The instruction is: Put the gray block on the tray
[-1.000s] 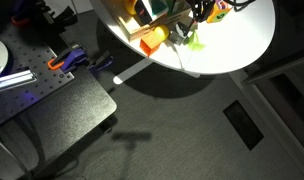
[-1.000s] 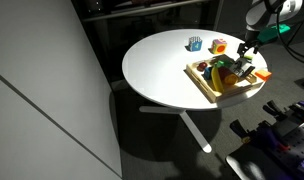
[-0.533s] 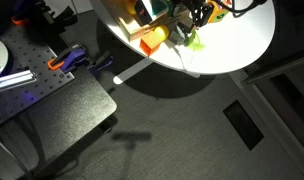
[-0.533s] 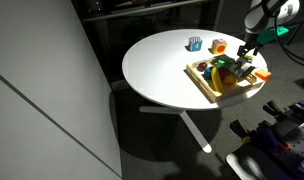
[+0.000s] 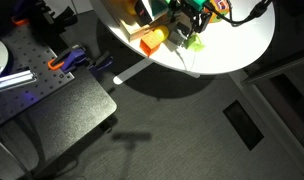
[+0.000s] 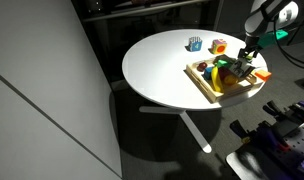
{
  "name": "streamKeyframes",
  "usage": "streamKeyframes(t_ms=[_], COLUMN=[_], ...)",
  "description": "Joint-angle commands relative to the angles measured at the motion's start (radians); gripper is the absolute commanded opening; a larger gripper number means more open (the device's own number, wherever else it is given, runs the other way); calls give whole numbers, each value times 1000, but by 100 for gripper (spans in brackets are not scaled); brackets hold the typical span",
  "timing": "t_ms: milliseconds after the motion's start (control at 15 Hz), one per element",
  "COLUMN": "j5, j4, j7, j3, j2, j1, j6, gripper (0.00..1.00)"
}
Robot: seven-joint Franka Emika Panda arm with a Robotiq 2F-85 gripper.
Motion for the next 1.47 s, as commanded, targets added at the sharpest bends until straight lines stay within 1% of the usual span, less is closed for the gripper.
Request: streamKeyframes(t_ms=[0, 400, 467, 533, 600, 667, 733, 800, 933, 1067, 1200, 1400], j5=[3, 9, 9, 7, 7, 7, 6, 5, -3, -13, -19, -20], j4=[32, 61, 66, 70, 74, 78, 80, 81, 81, 81, 83, 84], j7=[-44, -48, -46, -44, -43, -39, -37, -35, -23, -2, 14, 20], j3=[27, 44, 46, 47, 49, 50, 50, 50, 42, 27, 13, 4], j2=[26, 54, 58, 63, 66, 69, 70, 70, 58, 44, 20, -23], j1=[-34, -39, -38, -36, -35, -33, -31, -30, -20, -7, 2, 10], j6=[19, 25, 27, 26, 24, 20, 18, 18, 9, -5, -27, -69], gripper=[100, 100, 98, 74, 73, 68, 60, 50, 38, 34, 32, 32])
